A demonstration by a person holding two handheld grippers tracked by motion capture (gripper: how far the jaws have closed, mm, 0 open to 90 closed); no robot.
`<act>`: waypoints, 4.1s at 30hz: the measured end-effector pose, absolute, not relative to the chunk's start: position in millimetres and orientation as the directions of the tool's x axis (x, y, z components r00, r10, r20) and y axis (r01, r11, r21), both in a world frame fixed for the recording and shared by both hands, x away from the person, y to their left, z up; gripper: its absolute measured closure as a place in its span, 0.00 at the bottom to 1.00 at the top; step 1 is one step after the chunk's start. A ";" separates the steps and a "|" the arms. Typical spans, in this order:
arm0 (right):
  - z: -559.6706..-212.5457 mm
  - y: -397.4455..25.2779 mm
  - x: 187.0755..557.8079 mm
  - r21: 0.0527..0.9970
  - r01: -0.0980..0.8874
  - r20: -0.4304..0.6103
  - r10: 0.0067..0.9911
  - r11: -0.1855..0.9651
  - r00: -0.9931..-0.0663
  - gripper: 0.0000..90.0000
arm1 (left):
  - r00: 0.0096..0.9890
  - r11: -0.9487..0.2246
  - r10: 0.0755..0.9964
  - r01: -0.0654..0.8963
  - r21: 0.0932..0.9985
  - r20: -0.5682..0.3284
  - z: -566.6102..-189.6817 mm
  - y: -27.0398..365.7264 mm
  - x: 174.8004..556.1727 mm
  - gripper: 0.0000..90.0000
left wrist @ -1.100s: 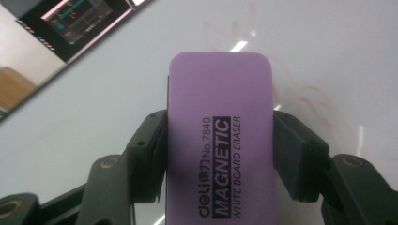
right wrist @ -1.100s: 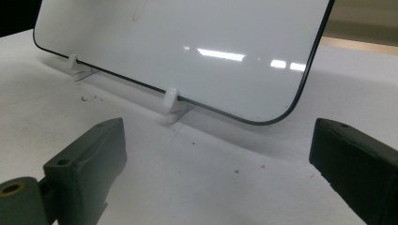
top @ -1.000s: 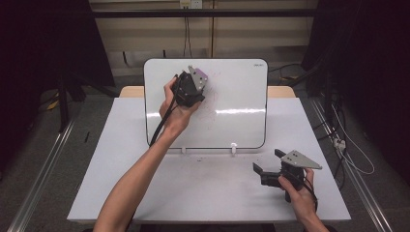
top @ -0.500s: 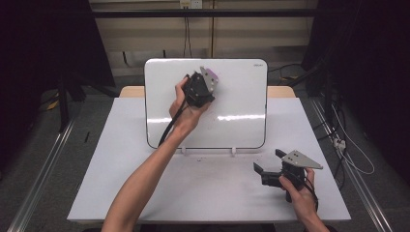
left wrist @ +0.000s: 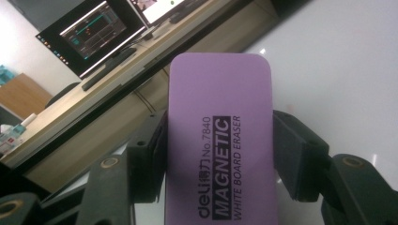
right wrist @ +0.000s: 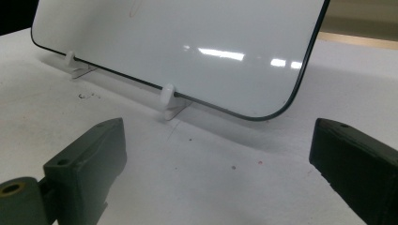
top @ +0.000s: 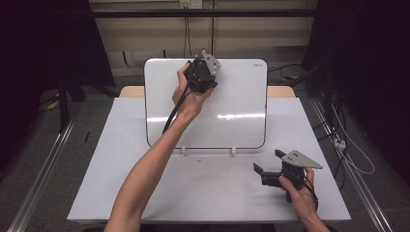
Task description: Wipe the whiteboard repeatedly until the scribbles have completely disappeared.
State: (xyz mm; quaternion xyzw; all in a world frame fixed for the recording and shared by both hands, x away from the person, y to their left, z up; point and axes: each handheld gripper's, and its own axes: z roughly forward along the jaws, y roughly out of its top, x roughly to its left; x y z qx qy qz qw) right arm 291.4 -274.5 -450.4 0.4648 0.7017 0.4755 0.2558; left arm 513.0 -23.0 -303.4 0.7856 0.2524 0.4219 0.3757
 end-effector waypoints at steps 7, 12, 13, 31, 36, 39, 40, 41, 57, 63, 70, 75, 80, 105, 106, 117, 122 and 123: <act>-450.3 -274.1 291.2 0.907 0.404 0.081 0.893 0.119 -0.443 0.04 | 0.574 -0.647 0.635 0.029 0.762 0.517 -323.0 -33.0 491.2 0.46; -449.0 -273.4 290.2 0.909 0.399 0.076 0.892 0.123 -0.446 0.04 | 0.488 -0.562 0.744 0.088 0.822 0.457 -299.1 -1.9 516.3 0.46; -449.3 -273.7 290.3 0.908 0.400 0.076 0.893 0.122 -0.444 0.04 | 0.483 -0.533 0.766 0.111 0.839 0.424 -295.7 5.6 519.8 0.46; -448.8 -273.7 290.9 0.909 0.401 0.078 0.893 0.119 -0.443 0.04 | 0.511 -0.654 0.663 0.039 0.755 0.547 -315.4 -34.6 497.5 0.46; -448.7 -272.9 290.5 0.908 0.402 0.077 0.893 0.122 -0.444 0.04 | 0.498 -0.636 0.684 0.048 0.770 0.533 -307.6 -23.1 504.9 0.46; -448.5 -273.3 290.3 0.909 0.398 0.074 0.892 0.123 -0.445 0.04 | 0.462 -0.570 0.749 0.086 0.817 0.474 -299.5 -4.8 515.0 0.46; -448.6 -273.6 290.2 0.909 0.399 0.075 0.893 0.122 -0.444 0.04 | 0.461 -0.564 0.755 0.096 0.820 0.465 -297.6 1.2 517.2 0.46; -448.9 -274.0 290.5 0.909 0.400 0.076 0.893 0.121 -0.444 0.04 | 0.461 -0.558 0.761 0.105 0.823 0.457 -297.1 5.4 518.5 0.46; -448.5 -271.1 288.0 0.909 0.396 0.071 0.891 0.127 -0.449 0.04 | 0.576 -0.640 0.623 -0.013 0.769 0.529 -354.2 -23.9 464.9 0.46; -447.8 -270.3 288.7 0.910 0.394 0.067 0.891 0.130 -0.448 0.04 | 0.530 -0.617 0.682 0.047 0.786 0.504 -334.2 0.2 481.8 0.46; -448.9 -269.6 289.5 0.908 0.398 0.067 0.890 0.133 -0.451 0.04 | 0.550 -0.623 0.666 0.039 0.781 0.504 -352.0 3.7 467.4 0.46; -447.9 -268.5 288.7 0.909 0.396 0.065 0.891 0.133 -0.449 0.04 | 0.616 -0.672 0.581 -0.007 0.741 0.532 -379.5 -8.3 439.4 0.46; -448.0 -269.8 287.7 0.910 0.392 0.064 0.890 0.134 -0.452 0.04 | 0.596 -0.668 0.597 -0.001 0.744 0.537 -377.5 9.8 443.3 0.46; -448.7 -269.6 289.4 0.908 0.396 0.066 0.888 0.135 -0.455 0.04 | 0.532 -0.633 0.668 0.038 0.773 0.521 -357.9 19.7 461.5 0.46; -448.6 -269.4 289.4 0.908 0.396 0.066 0.888 0.135 -0.454 0.04 | 0.525 -0.646 0.657 0.023 0.763 0.541 -362.4 17.9 456.9 0.46; -448.1 -266.4 289.3 0.908 0.393 0.059 0.887 0.143 -0.458 0.04 | 0.636 -0.759 0.469 -0.065 0.648 0.613 -416.7 -0.3 402.1 0.46; -448.2 -266.8 288.9 0.908 0.393 0.059 0.885 0.144 -0.461 0.04 | 0.643 -0.750 0.474 -0.064 0.659 0.602 -418.6 3.4 401.9 0.46; -448.5 -267.2 289.2 0.908 0.394 0.061 0.886 0.142 -0.459 0.04 | 0.628 -0.748 0.483 -0.065 0.660 0.610 -416.3 4.7 404.3 0.46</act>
